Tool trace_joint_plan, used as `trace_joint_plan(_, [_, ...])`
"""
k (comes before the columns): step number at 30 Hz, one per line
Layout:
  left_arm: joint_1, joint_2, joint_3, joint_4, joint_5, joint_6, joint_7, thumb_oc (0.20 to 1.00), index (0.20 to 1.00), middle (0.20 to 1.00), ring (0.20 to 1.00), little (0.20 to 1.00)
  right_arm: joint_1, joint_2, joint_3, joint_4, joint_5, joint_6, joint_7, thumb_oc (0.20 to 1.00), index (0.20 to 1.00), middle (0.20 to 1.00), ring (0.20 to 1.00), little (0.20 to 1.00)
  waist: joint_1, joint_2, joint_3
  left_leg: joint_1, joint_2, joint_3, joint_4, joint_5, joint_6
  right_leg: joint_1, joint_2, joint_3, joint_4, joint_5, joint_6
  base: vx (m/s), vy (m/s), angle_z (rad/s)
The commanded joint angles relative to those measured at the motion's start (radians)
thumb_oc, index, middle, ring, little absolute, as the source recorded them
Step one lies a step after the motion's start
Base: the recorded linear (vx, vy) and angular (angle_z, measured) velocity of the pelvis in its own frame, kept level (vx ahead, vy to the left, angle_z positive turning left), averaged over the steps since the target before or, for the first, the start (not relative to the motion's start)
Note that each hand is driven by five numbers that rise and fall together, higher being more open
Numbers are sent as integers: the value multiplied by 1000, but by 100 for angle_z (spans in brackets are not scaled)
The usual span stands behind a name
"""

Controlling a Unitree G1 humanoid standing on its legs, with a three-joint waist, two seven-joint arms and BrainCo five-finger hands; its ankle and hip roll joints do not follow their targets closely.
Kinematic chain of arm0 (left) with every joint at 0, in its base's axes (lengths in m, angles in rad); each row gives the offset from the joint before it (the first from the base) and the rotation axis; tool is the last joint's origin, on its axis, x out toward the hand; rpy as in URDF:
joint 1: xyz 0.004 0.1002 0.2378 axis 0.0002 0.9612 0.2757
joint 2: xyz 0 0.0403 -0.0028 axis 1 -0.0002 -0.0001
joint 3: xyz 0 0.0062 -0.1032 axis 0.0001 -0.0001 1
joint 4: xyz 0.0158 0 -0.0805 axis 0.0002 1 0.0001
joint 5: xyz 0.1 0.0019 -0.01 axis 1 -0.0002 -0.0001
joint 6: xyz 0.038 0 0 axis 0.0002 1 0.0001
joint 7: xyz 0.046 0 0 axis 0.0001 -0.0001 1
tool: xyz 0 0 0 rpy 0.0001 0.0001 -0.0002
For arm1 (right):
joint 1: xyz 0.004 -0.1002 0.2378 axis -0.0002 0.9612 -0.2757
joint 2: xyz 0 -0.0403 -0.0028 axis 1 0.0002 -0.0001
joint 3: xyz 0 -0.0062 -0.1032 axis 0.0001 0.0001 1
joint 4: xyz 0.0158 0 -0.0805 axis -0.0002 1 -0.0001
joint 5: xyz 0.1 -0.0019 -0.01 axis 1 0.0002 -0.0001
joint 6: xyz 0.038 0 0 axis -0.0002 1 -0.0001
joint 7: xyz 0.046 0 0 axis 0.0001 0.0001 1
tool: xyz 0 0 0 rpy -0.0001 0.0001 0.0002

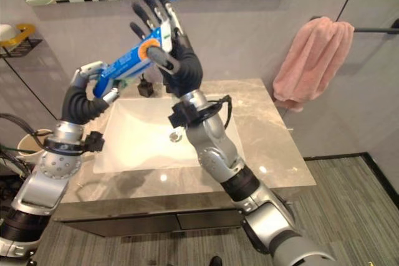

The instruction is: Put brush and paste in cup on sink, flatten towel.

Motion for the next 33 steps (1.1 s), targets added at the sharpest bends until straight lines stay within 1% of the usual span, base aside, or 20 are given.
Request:
trace_joint_plan(1, [-100,48,-11,0,-9,-24,9,200,200,200,200,200,-98,57,-19,-34,7,-11,27,1000,1000,1000,1000,1000,0,-55,-34,24,45,-2,12,-87,-5,70,-104,-17,4,-84,102,0,0,0])
trace_joint_plan(5, [-98,56,-13,-5,1,-20,4,200,200,200,200,200,-101,55,-9,-22,4,-4,25,1000,1000,1000,1000,1000,-4,-54,-35,25,47,0,12,-87,-7,69,-101,-15,4,-86,102,0,0,0])
trace_joint_plan(13, [-130,31,-40,3,14,-8,22,200,200,200,200,200,-99,74,18,-12,5,8,16,1000,1000,1000,1000,1000,-10,-58,-34,20,50,0,12,-83,-9,65,-99,-14,4,-86,98,-1,-1,0])
trace_joint_plan(20, [-131,21,-46,2,10,-9,27,200,200,200,200,200,-101,71,24,-3,2,13,8,1000,1000,1000,1000,1000,-15,-59,-32,18,51,-1,12,-82,-10,63,-96,-12,4,-87,97,0,0,0])
trace_joint_plan(21, [-131,20,-46,1,7,-10,30,200,200,200,200,200,-104,70,27,1,-1,13,7,865,865,865,865,865,-15,-60,-30,18,52,-1,12,-82,-11,63,-95,-12,4,-88,96,0,0,0])
trace_joint_plan(22, [-131,20,-46,1,7,-10,30,200,200,200,200,200,-104,70,27,1,-1,13,7,821,821,821,821,821,-15,-60,-30,18,52,-1,12,-82,-11,64,-95,-12,4,-88,96,0,0,0])
trace_joint_plan(24, [-128,20,-46,-2,2,-13,30,200,200,200,200,200,-106,73,28,4,-1,14,5,674,674,674,674,674,-15,-60,-29,18,52,-2,12,-82,-11,64,-94,-12,4,-88,95,0,0,0])
trace_joint_plan(27, [-128,17,-47,-5,-3,-15,34,200,200,200,200,200,-102,70,30,8,-7,13,1,730,730,730,730,730,-17,-60,-28,16,53,-2,12,-82,-12,64,-94,-14,4,-89,96,0,0,0])
trace_joint_plan(29, [-132,16,-49,-7,-6,-17,36,200,200,200,200,200,-98,64,32,6,-13,14,-3,724,724,724,724,724,-19,-60,-27,15,53,-3,12,-81,-13,64,-94,-14,4,-90,95,0,0,0])
trace_joint_plan(31, [-131,17,-49,-9,-7,-17,35,200,200,200,200,200,-96,60,34,6,-20,16,-3,633,633,633,633,633,-19,-60,-27,14,53,-4,12,-81,-12,63,-93,-14,4,-90,94,4,-4,2])
trace_joint_plan(32, [-130,16,-49,-10,-8,-18,34,200,200,200,200,200,-96,58,36,5,-25,18,-3,533,533,533,533,533,-19,-60,-27,14,53,-5,12,-80,-13,63,-93,-15,4,-91,94,9,-6,3])
trace_joint_plan(33, [-126,18,-47,-11,-9,-21,33,200,200,200,200,200,-96,56,37,4,-29,19,-2,278,278,278,278,278,-20,-59,-27,14,53,-6,12,-80,-13,64,-92,-15,4,-91,94,0,0,0])
